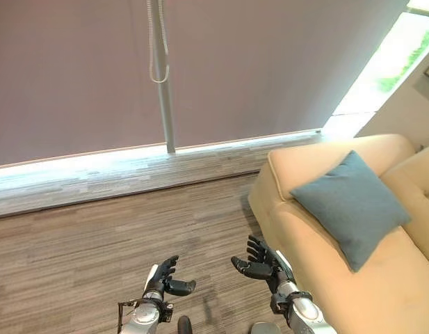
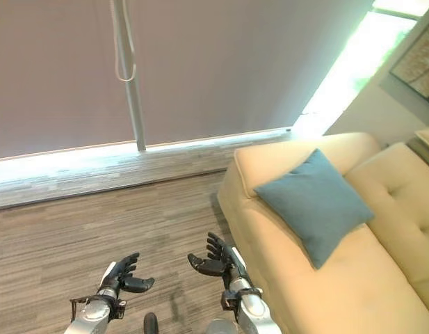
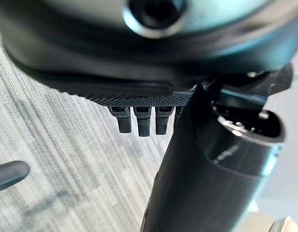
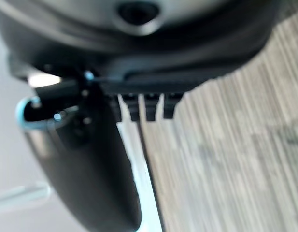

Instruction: Pick up all the scattered cushions and arrange them neatly on the sofa.

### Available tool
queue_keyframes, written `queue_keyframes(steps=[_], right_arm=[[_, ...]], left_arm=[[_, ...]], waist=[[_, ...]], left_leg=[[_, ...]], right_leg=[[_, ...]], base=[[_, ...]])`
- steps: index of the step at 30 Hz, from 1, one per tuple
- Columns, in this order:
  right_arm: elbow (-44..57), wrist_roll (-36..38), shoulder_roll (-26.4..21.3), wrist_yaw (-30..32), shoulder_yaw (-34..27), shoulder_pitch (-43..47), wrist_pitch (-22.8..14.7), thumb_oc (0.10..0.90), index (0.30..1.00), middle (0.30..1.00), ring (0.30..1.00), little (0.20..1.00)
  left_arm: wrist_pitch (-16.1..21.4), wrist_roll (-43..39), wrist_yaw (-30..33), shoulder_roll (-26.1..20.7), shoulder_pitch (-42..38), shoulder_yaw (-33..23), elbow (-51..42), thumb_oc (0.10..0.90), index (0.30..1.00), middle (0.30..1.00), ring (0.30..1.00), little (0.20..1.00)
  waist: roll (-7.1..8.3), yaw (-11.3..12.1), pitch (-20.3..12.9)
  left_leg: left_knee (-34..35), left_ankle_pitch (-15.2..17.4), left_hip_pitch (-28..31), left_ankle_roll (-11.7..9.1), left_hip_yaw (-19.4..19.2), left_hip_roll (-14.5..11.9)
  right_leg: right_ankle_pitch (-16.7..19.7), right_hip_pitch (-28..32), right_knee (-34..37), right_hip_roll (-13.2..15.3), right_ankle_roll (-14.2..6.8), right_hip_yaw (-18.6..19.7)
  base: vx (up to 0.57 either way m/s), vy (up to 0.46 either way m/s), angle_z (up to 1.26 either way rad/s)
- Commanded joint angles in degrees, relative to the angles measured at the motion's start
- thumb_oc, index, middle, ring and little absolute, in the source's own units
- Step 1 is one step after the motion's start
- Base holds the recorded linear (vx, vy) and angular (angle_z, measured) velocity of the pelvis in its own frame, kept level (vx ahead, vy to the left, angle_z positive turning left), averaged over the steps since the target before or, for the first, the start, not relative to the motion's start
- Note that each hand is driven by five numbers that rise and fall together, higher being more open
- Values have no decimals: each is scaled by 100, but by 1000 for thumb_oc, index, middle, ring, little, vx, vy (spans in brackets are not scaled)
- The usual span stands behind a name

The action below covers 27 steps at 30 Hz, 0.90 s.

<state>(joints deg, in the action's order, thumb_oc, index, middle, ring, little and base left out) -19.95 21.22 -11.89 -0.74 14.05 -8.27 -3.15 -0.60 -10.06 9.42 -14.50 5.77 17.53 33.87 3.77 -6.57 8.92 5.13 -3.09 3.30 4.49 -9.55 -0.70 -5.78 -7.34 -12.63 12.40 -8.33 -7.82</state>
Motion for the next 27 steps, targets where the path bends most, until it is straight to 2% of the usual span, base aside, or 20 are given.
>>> queue_keyframes(steps=[1,4,5,6,9,11,13,14,15,16,17,19,20,21,22,23,24,25,26,27], right_arm=[[306,100,-246,148,-413,59,-428,800,900,900,900,900],[285,66,-242,184,-448,31,-419,800,900,900,900,900],[284,71,-229,192,-488,14,-408,800,900,900,900,900],[285,71,-234,193,-490,12,-407,800,900,900,900,900],[229,23,-266,180,-509,-10,-422,800,900,900,900,900],[182,32,-292,164,-527,-38,-414,800,900,900,900,900],[185,96,-308,147,-524,-111,-416,800,900,900,900,900],[152,128,-345,134,-506,-98,-426,800,900,900,900,900],[90,163,-382,140,-474,-67,-442,800,900,900,900,900],[69,161,-451,153,-407,-7,-445,800,900,900,900,900],[159,148,-568,224,-359,52,-482,800,900,900,900,900],[236,19,-710,352,-356,138,-442,800,900,900,900,900],[238,18,-710,352,-358,137,-441,800,900,900,900,900],[250,-88,-761,435,-381,172,-409,800,900,900,900,900],[356,-201,-776,601,-432,171,-392,800,900,900,900,900],[459,-246,-773,651,-482,135,-403,800,900,900,900,900],[578,-282,-794,689,-608,43,-458,800,900,900,900,900],[580,-282,-790,688,-609,41,-457,800,900,900,900,900],[585,-308,-817,711,-672,19,-488,800,900,900,900,900],[506,-375,-822,754,-693,26,-496,800,900,900,900,900]], left_arm=[[424,7,-45,212,67,-73,-371,800,900,900,900,900],[399,73,-33,224,46,-115,-352,800,900,900,900,900],[384,121,-47,232,11,-156,-358,800,900,900,900,900],[385,121,-47,237,11,-155,-358,800,900,900,900,900],[406,141,-78,249,12,-177,-382,800,900,900,900,900],[405,138,-85,260,-4,-147,-336,800,900,900,900,900],[427,145,-59,294,-26,-124,-295,800,900,900,900,900],[455,163,-32,313,-68,-129,-224,800,900,900,900,900],[465,141,23,342,-106,-136,-146,800,900,900,900,900],[466,65,89,348,-149,-165,-88,800,900,900,900,900],[485,-141,152,320,-191,-157,-90,800,900,900,900,900],[446,-146,245,300,-217,-114,-176,800,900,900,900,900],[445,-146,245,300,-218,-113,-178,800,900,900,900,900],[441,-45,287,278,-222,-108,-252,800,900,900,900,900],[388,114,372,262,-205,-102,-393,800,900,900,900,900],[376,222,400,266,-165,-79,-507,800,900,900,900,900],[370,428,361,214,-77,-28,-674,800,900,900,900,900],[369,428,361,210,-76,-27,-676,800,900,900,900,900],[359,502,359,170,-40,-22,-743,800,900,900,900,900],[334,580,397,139,-13,-37,-796,800,900,900,900,900]], waist=[[-16,-267,-77],[-15,-307,-60],[-35,-336,-48],[-55,-329,-25],[-111,-327,-114],[-160,-429,-162],[-137,-528,-214],[-184,-566,-237],[-225,-571,-236],[-207,-556,-206],[-29,-375,-33],[134,-153,84],[122,-153,84],[178,-66,129],[199,20,127],[199,70,134],[211,134,147],[238,132,130],[188,170,123],[112,268,133]], left_leg=[[-274,1051,263,-382,42,-99],[-325,1198,410,-393,-122,-131],[-351,1293,561,-421,-309,-167],[-353,1314,594,-428,-315,-191],[-332,1600,989,-487,-575,-229],[-390,1747,1161,-552,-590,-292],[-634,1557,1237,-713,-524,-380],[-897,1326,1214,-858,-503,-525],[-1414,899,1068,-996,-460,-759],[-2400,346,760,-1127,-404,-1086],[-4149,-67,-24,-979,-87,-1249],[-5054,147,-553,-815,105,-1069],[-5078,161,-567,-816,112,-1083],[-5189,423,-888,-736,129,-939],[-4914,620,-1137,-675,169,-752],[-4590,670,-1243,-668,161,-713],[-3771,785,-1402,-655,229,-758],[-3716,742,-1395,-647,215,-727],[-2529,708,-1392,-638,404,-684],[-1575,388,-1472,-686,754,-607]], right_leg=[[693,-118,933,-297,-17,-185],[812,-269,1099,-279,-68,-342],[835,-412,1142,-198,-91,-707],[824,-380,1141,-222,-91,-711],[833,-369,1226,-220,-85,-1405],[778,-389,1169,-325,-46,-1291],[857,-332,1101,-360,115,-1063],[801,-260,1072,-473,206,-987],[712,-147,1048,-618,344,-897],[550,-10,999,-767,575,-841],[364,289,998,-919,890,-678],[192,592,1017,-986,1021,-410],[189,587,1011,-999,1023,-413],[138,684,1015,-956,1003,-303],[84,796,1058,-940,939,-164],[40,883,1065,-943,908,-57],[-89,1040,1054,-925,829,65],[-79,1024,1059,-895,825,67],[-185,1113,1065,-915,748,114],[-279,1261,1057,-987,723,229]], base=[[159,-21,-55],[239,-70,-47],[279,-82,-8],[330,-79,-36],[302,-108,-59],[417,-196,-38],[425,-294,-10],[311,-325,3],[364,-405,11],[418,-565,12],[417,-519,-10],[311,-294,-64],[192,-88,-84],[215,3,-68],[321,19,-71],[489,82,-57],[363,62,-45],[427,120,-32],[342,142,-20],[470,182,-10]])
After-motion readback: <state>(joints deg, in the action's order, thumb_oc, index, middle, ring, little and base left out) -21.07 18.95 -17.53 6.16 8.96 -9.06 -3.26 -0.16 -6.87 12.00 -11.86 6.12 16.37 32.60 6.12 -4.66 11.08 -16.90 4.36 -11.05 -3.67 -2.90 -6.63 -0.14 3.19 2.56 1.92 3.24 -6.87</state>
